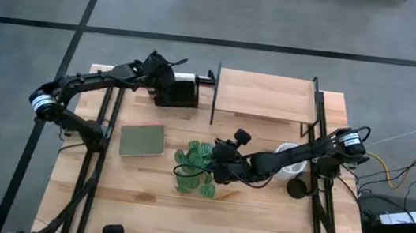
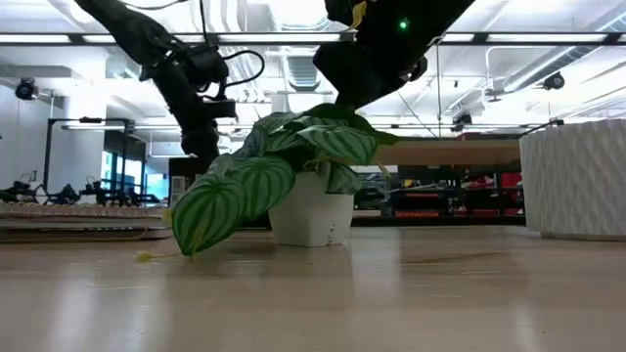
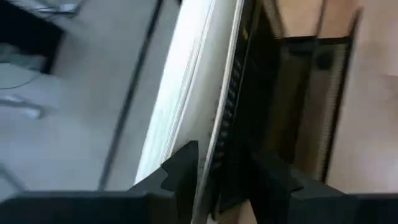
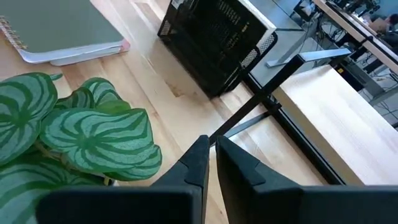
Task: Stock shelves
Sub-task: Remove the black book from the black mesh bookshelf
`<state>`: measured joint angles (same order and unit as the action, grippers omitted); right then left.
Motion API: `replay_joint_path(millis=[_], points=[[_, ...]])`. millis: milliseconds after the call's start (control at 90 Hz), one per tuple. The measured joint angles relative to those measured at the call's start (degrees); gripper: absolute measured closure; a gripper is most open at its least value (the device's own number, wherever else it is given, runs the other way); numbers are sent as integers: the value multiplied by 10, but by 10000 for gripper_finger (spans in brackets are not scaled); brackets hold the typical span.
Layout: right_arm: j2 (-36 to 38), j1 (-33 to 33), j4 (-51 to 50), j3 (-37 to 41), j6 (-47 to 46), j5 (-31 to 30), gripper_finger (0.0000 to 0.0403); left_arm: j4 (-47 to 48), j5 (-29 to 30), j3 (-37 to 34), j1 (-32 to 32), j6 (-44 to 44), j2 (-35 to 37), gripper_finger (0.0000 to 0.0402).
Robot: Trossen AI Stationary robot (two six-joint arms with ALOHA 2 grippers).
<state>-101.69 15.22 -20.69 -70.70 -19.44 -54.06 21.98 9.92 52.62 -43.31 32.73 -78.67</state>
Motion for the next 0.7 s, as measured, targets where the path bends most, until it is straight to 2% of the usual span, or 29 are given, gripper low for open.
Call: replay_joint_path(millis=[256, 344, 522, 700], points=[[0, 0, 0, 0, 0, 0, 389, 7, -3, 0, 0, -2, 0, 308], [0, 0, 0, 0, 0, 0, 389, 12, -12, 0, 0, -2, 0, 327], [0, 0, 0, 0, 0, 0, 389, 10, -13, 0, 0, -2, 0, 392], [0, 0, 0, 0, 0, 0, 389, 11, 18, 9, 8, -4, 4, 399]])
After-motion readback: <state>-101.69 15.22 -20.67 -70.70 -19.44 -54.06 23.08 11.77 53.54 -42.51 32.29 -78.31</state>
